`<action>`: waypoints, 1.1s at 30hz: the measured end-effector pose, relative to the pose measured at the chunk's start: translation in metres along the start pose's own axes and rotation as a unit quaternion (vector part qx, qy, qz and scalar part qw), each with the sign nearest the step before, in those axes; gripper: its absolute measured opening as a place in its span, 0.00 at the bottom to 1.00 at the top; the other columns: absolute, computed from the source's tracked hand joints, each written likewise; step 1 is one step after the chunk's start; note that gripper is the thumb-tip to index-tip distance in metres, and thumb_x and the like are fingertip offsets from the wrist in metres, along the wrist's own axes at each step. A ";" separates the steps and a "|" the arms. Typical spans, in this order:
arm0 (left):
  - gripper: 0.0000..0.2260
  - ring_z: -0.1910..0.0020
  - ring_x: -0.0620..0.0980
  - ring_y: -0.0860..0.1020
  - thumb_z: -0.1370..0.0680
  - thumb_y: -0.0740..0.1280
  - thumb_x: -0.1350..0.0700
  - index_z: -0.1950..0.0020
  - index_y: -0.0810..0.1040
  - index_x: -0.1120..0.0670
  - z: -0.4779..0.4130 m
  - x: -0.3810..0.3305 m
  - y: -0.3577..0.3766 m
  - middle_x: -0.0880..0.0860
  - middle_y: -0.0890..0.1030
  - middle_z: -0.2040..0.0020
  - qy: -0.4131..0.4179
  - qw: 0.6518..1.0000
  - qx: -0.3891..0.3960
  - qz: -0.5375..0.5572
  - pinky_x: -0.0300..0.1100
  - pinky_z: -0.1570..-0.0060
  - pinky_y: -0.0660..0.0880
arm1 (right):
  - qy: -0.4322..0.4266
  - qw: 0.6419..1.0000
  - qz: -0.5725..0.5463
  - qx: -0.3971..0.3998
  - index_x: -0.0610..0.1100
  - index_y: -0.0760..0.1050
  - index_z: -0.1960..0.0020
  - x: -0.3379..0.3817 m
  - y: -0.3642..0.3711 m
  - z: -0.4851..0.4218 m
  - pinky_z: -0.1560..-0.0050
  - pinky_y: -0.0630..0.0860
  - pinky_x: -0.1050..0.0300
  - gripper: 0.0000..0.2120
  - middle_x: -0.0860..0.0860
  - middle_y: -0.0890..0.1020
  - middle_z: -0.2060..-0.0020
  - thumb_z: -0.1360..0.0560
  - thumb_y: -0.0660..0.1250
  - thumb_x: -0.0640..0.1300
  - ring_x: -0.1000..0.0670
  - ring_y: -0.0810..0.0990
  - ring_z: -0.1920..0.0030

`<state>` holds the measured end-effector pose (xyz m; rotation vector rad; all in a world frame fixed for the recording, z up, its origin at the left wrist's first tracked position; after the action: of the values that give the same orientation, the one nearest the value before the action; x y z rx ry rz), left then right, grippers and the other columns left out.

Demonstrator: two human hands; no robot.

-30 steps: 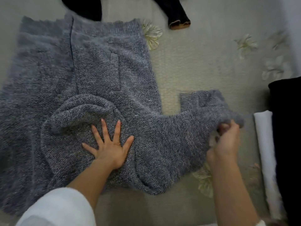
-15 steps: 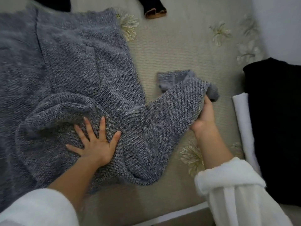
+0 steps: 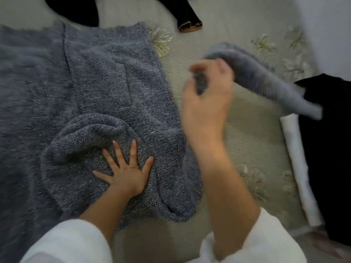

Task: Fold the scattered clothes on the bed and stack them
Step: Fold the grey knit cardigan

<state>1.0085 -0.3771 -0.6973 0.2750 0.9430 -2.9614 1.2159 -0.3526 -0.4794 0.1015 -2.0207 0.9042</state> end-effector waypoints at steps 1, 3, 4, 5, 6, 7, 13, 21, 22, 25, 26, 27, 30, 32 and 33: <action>0.31 0.33 0.60 0.20 0.29 0.37 0.26 0.41 0.18 0.37 0.000 0.001 -0.001 0.51 0.15 0.36 -0.003 1.000 -0.005 -0.001 0.74 0.38 0.34 | -0.015 0.982 0.048 0.181 0.48 0.77 0.49 0.015 0.044 0.018 0.28 0.60 0.41 0.08 0.47 0.76 0.39 0.24 0.63 0.38 0.53 0.70 0.34; 0.32 0.33 0.62 0.21 0.26 0.40 0.29 0.44 0.16 0.40 -0.001 0.002 0.001 0.53 0.17 0.33 -0.003 1.000 -0.012 -0.005 0.75 0.38 0.36 | -0.023 0.872 0.110 0.477 0.52 0.77 0.43 0.017 0.101 0.078 0.29 0.47 0.28 0.12 0.53 0.77 0.39 0.22 0.60 0.40 0.47 0.70 0.33; 0.33 0.33 0.62 0.21 0.24 0.42 0.30 0.47 0.14 0.40 -0.002 0.002 0.002 0.53 0.17 0.33 0.000 1.000 -0.013 -0.008 0.75 0.38 0.36 | -0.015 0.832 0.113 0.542 0.52 0.77 0.42 0.006 0.108 0.100 0.30 0.49 0.28 0.13 0.53 0.79 0.41 0.21 0.59 0.40 0.47 0.72 0.36; 0.34 0.33 0.63 0.21 0.24 0.43 0.31 0.49 0.13 0.40 -0.003 0.003 0.002 0.53 0.17 0.34 0.003 1.000 -0.017 -0.011 0.76 0.38 0.37 | -0.001 0.825 0.106 0.555 0.51 0.78 0.42 -0.006 0.105 0.113 0.29 0.55 0.32 0.14 0.53 0.80 0.42 0.21 0.58 0.40 0.48 0.74 0.38; 0.34 0.34 0.63 0.20 0.24 0.42 0.30 0.47 0.13 0.40 -0.005 0.003 0.002 0.53 0.15 0.35 0.006 1.000 -0.023 -0.012 0.76 0.38 0.37 | 0.023 0.844 0.097 0.526 0.50 0.78 0.42 -0.021 0.096 0.115 0.31 0.63 0.38 0.15 0.52 0.81 0.43 0.22 0.58 0.38 0.48 0.76 0.40; 0.32 0.34 0.62 0.20 0.25 0.40 0.29 0.44 0.15 0.38 -0.005 0.003 0.001 0.53 0.15 0.36 0.010 0.999 -0.029 -0.008 0.76 0.38 0.37 | 0.049 0.874 0.096 0.475 0.48 0.78 0.42 -0.037 0.085 0.112 0.35 0.69 0.44 0.15 0.51 0.81 0.44 0.23 0.58 0.37 0.48 0.76 0.41; 0.31 0.33 0.61 0.20 0.27 0.38 0.28 0.36 0.20 0.36 -0.006 0.002 0.005 0.52 0.15 0.36 0.023 1.000 -0.004 -0.010 0.75 0.38 0.36 | 0.128 0.903 0.145 0.385 0.46 0.73 0.39 -0.092 0.073 0.107 0.40 0.71 0.55 0.15 0.51 0.76 0.44 0.24 0.65 0.49 0.51 0.73 0.42; 0.14 0.44 0.56 0.79 0.20 0.59 0.50 0.38 0.76 0.52 -0.023 -0.017 -0.114 0.59 0.79 0.40 0.102 0.990 0.024 0.095 0.48 0.45 0.75 | 0.167 0.853 0.174 0.463 0.50 0.66 0.37 -0.117 0.104 0.117 0.37 0.69 0.49 0.30 0.52 0.68 0.43 0.32 0.70 0.63 0.49 0.67 0.40; 0.10 0.57 0.52 0.83 0.20 0.60 0.52 0.46 0.79 0.55 -0.027 -0.026 -0.139 0.56 0.84 0.52 0.115 0.973 -0.018 0.200 0.44 0.56 0.77 | 0.163 0.843 0.183 0.480 0.51 0.64 0.39 -0.118 0.106 0.117 0.38 0.69 0.49 0.31 0.52 0.67 0.44 0.33 0.71 0.64 0.48 0.66 0.41; 0.08 0.62 0.51 0.77 0.22 0.63 0.55 0.56 0.79 0.57 -0.062 -0.048 -0.195 0.53 0.81 0.59 0.123 0.918 -0.139 0.351 0.41 0.57 0.75 | 0.167 0.815 0.201 0.517 0.51 0.61 0.45 -0.123 0.114 0.114 0.40 0.70 0.48 0.29 0.51 0.64 0.46 0.34 0.73 0.62 0.46 0.65 0.43; 0.07 0.60 0.51 0.75 0.22 0.64 0.56 0.59 0.77 0.56 -0.076 -0.055 -0.203 0.54 0.77 0.60 0.120 0.909 -0.151 0.370 0.43 0.53 0.74 | 0.172 0.809 0.200 0.526 0.51 0.60 0.46 -0.124 0.117 0.113 0.41 0.69 0.47 0.28 0.50 0.64 0.47 0.33 0.72 0.61 0.46 0.65 0.43; 0.07 0.59 0.51 0.73 0.23 0.66 0.55 0.61 0.75 0.55 -0.088 -0.062 -0.205 0.55 0.75 0.59 0.109 0.904 -0.144 0.387 0.45 0.51 0.74 | 0.175 0.805 0.195 0.532 0.50 0.60 0.46 -0.125 0.119 0.112 0.41 0.69 0.47 0.26 0.49 0.64 0.47 0.32 0.72 0.60 0.45 0.65 0.43; 0.10 0.56 0.49 0.73 0.25 0.70 0.54 0.50 0.74 0.57 -0.115 -0.082 -0.198 0.53 0.73 0.53 0.061 0.880 -0.130 0.452 0.44 0.49 0.73 | 0.180 0.795 0.188 0.548 0.49 0.59 0.47 -0.127 0.122 0.110 0.41 0.68 0.46 0.23 0.48 0.64 0.46 0.30 0.69 0.57 0.43 0.64 0.42; 0.24 0.52 0.49 0.72 0.27 0.73 0.53 0.37 0.67 0.59 -0.121 -0.089 -0.199 0.51 0.72 0.47 0.032 0.841 -0.138 0.522 0.42 0.51 0.70 | 0.176 0.786 0.192 0.561 0.48 0.61 0.50 -0.126 0.122 0.108 0.41 0.68 0.46 0.18 0.47 0.63 0.48 0.28 0.67 0.56 0.43 0.65 0.42; 0.27 0.50 0.50 0.75 0.29 0.74 0.53 0.36 0.66 0.59 -0.126 -0.092 -0.201 0.51 0.74 0.45 0.023 0.809 -0.131 0.572 0.42 0.51 0.73 | 0.168 0.782 0.195 0.568 0.48 0.63 0.54 -0.125 0.122 0.108 0.42 0.68 0.47 0.15 0.47 0.64 0.49 0.27 0.66 0.55 0.43 0.65 0.43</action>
<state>1.1048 -0.1440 -0.6674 0.6254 0.7522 -1.7008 1.1678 -0.3643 -0.6785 0.1663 -0.9224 2.1404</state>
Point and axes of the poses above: each hand's wrist, its own z-axis away from the middle knuckle, its own y-axis out of the palm, x = y × z, the point moved 8 cm from there along -z, towards the middle knuckle
